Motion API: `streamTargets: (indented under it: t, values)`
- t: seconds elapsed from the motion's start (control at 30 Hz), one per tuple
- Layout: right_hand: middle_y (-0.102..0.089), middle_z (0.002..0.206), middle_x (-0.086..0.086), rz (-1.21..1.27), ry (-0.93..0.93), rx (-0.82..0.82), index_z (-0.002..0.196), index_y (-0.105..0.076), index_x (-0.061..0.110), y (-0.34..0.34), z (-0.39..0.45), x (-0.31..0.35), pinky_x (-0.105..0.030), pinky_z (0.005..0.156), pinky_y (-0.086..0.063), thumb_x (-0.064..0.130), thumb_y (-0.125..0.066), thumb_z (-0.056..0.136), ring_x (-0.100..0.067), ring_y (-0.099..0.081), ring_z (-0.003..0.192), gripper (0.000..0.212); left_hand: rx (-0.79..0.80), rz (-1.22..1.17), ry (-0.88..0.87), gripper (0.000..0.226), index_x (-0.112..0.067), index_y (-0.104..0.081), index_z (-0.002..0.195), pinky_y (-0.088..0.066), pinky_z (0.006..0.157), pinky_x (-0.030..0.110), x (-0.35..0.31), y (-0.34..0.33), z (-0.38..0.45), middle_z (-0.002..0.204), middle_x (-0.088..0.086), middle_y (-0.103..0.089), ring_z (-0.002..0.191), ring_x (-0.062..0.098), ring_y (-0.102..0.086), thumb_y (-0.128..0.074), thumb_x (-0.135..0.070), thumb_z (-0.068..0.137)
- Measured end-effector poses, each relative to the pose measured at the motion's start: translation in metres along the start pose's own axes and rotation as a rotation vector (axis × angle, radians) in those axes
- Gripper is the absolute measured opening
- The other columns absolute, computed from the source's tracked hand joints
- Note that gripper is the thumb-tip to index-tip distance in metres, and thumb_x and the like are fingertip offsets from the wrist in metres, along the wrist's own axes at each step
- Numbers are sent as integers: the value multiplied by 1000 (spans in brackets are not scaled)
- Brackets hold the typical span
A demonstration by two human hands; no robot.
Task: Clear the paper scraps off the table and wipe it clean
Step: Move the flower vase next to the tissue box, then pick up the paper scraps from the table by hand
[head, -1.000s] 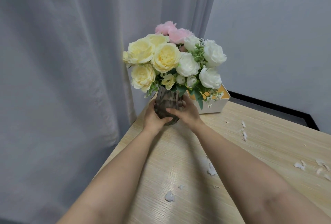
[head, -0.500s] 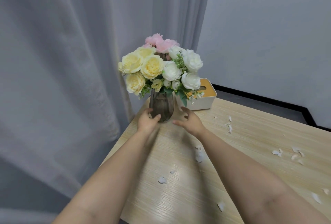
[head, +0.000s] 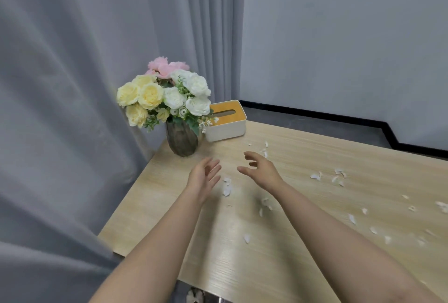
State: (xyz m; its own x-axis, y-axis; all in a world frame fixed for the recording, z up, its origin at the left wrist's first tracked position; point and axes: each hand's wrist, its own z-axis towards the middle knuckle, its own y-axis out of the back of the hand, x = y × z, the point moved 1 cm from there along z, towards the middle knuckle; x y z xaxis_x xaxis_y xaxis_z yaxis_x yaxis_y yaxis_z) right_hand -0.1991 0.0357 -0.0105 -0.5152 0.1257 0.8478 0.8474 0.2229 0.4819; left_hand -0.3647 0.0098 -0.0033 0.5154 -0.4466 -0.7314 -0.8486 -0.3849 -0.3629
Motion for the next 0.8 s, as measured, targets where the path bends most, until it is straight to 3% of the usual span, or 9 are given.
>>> streamTargets:
  t: [0.2,0.37,0.63,0.8]
  values:
    - [-57,128,-2,-4,-10,-53,134,-49,15,36,-27,-27,-23,88,-39,26,-70,84,-19,-54,113,55,125,-265,123,41,-6,-47,131,-37,101,38,38,-32,-32,135,12,-53,127,28,-48,-33,-28,100]
    - [-62,119,-2,38,-64,-150,128,-55,14,52,-38,-47,-22,86,-41,23,-69,84,-14,-56,98,47,183,-412,167,43,-4,-49,128,-37,103,39,56,-32,-31,125,13,-59,125,28,-50,-34,-32,99]
    - [-62,104,5,128,-247,-247,121,-60,16,42,-25,-71,-17,76,-37,22,-68,85,-3,-55,78,37,195,-448,287,43,-3,-51,124,-35,105,39,62,-23,9,125,14,-58,122,29,-50,-32,-32,100]
    - [-65,106,1,100,-322,-275,118,-62,15,33,-6,-84,-15,74,-36,21,-68,85,-6,-57,81,34,190,-428,356,42,-2,-53,120,-36,105,38,58,-24,40,124,15,-59,125,29,-49,-32,-33,100]
